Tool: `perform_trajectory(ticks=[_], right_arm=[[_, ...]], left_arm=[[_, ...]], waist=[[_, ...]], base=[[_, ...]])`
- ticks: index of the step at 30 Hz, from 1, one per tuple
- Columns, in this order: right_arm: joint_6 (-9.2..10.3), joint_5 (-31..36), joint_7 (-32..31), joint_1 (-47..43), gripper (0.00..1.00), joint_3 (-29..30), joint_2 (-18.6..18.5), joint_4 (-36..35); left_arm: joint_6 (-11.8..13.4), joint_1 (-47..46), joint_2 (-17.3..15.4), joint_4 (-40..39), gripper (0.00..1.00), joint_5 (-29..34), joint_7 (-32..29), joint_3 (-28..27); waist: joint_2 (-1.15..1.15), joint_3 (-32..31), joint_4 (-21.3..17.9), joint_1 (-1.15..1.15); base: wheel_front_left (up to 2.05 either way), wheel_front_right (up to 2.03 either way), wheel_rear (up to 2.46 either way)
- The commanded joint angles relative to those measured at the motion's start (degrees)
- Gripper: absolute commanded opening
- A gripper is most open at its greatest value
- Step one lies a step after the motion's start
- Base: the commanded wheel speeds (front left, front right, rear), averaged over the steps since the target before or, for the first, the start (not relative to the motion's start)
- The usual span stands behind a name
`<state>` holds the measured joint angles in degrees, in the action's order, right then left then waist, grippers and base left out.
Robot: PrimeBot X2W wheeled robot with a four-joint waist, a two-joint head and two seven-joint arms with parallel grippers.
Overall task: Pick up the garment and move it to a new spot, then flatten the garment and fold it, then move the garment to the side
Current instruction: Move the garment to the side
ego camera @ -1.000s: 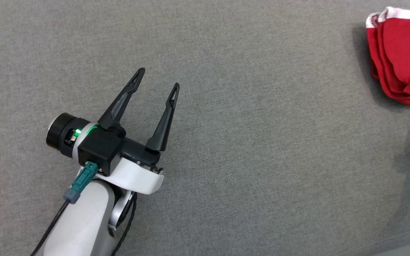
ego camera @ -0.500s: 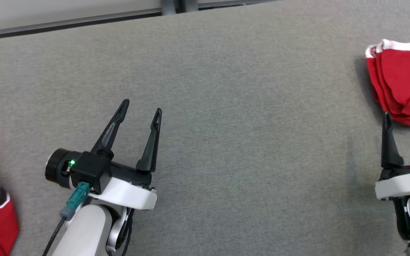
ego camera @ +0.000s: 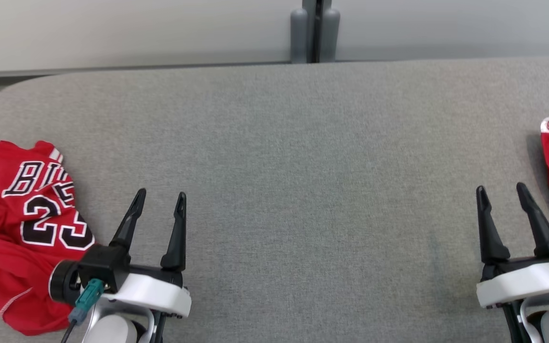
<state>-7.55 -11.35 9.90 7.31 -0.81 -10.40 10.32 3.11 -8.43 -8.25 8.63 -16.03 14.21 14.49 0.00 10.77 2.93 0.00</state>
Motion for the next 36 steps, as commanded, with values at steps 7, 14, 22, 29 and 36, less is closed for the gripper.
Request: perform_trajectory(ticks=[7,14,22,29,36], right_arm=[[0.11,0.1,-2.6,-6.9,1.00,0.1,1.3,-3.1],[0.11,0.0,-4.6,-11.5,1.00,0.2,2.2,-5.5],[0.11,-0.4,-5.8,-14.3,1.00,0.8,2.8,-7.4],[0.11,-0.7,-6.2,-15.2,1.00,0.9,2.9,-8.0],[0.11,-0.8,-6.1,-15.0,1.00,1.0,2.9,-8.2]], left_arm=[[0.3,5.0,-0.8,2.5,1.00,-1.2,0.6,-0.7],[0.6,8.9,-1.6,2.6,1.00,-1.5,0.0,-0.2],[0.9,11.2,-2.1,2.1,1.00,-1.8,-0.8,0.1],[1.5,11.7,-2.4,1.9,1.00,-2.2,-1.0,0.1],[1.8,11.5,-2.8,1.6,1.00,-2.3,-1.0,0.4]], waist=[[0.00,-8.1,1.4,0.00],[0.00,-12.2,0.5,0.00],[0.00,-13.9,0.0,0.00],[0.00,-14.2,-0.5,0.00],[0.00,-14.0,-0.9,0.00]], base=[[0.00,0.00,0.00],[0.00,0.00,0.00],[0.00,0.00,0.00],[0.00,0.00,0.00],[0.00,0.00,0.00]])
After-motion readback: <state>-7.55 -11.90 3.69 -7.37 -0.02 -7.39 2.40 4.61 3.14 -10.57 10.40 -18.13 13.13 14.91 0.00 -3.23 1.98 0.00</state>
